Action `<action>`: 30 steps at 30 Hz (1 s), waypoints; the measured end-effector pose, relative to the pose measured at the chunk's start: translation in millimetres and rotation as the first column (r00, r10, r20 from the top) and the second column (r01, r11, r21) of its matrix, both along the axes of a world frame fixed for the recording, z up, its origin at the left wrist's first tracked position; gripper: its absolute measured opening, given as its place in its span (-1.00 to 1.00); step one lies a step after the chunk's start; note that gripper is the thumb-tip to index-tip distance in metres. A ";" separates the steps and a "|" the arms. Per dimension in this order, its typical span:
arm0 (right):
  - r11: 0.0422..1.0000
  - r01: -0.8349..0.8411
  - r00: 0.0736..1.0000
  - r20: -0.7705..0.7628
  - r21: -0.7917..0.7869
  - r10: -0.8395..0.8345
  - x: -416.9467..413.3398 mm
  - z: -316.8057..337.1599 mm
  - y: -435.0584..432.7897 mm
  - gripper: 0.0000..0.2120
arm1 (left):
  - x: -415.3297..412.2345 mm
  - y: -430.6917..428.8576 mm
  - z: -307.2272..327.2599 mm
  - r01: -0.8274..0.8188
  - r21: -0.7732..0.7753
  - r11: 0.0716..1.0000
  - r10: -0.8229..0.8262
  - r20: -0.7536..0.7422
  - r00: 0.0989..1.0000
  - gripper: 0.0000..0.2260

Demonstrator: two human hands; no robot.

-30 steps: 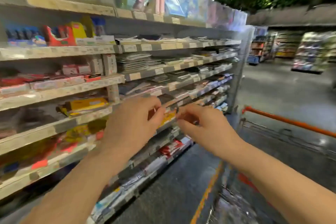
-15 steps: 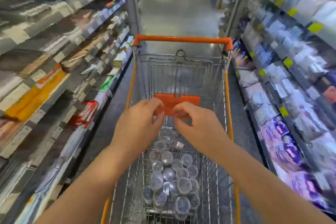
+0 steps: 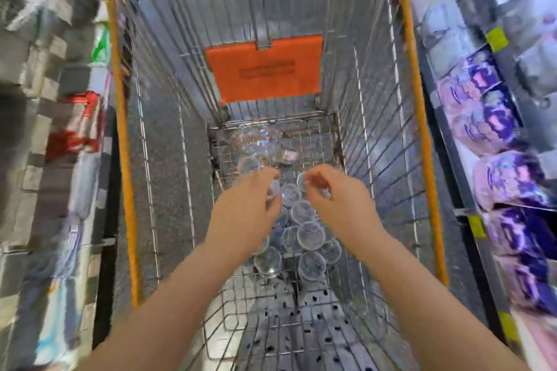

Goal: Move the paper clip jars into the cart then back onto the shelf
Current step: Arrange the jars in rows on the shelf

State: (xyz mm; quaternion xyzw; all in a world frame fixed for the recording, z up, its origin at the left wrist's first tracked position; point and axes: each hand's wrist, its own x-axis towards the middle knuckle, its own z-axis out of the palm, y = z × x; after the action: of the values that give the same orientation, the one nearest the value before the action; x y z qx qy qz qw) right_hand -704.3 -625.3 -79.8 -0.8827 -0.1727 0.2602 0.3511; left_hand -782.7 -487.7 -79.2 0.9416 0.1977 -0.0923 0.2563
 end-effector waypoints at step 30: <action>0.880 -0.228 0.968 0.000 -0.416 0.251 -30.0 -200.7 58.1 -0.38 | -46.3 6.3 -170.6 -0.229 0.037 0.973 0.206 -0.587 0.783 -0.41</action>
State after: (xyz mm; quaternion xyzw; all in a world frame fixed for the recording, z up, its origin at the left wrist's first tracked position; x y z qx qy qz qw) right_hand -734.4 -567.2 -280.6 -0.9153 -0.2311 0.3084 0.1174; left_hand -829.0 -481.4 -249.9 0.8329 0.3726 -0.3520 0.2087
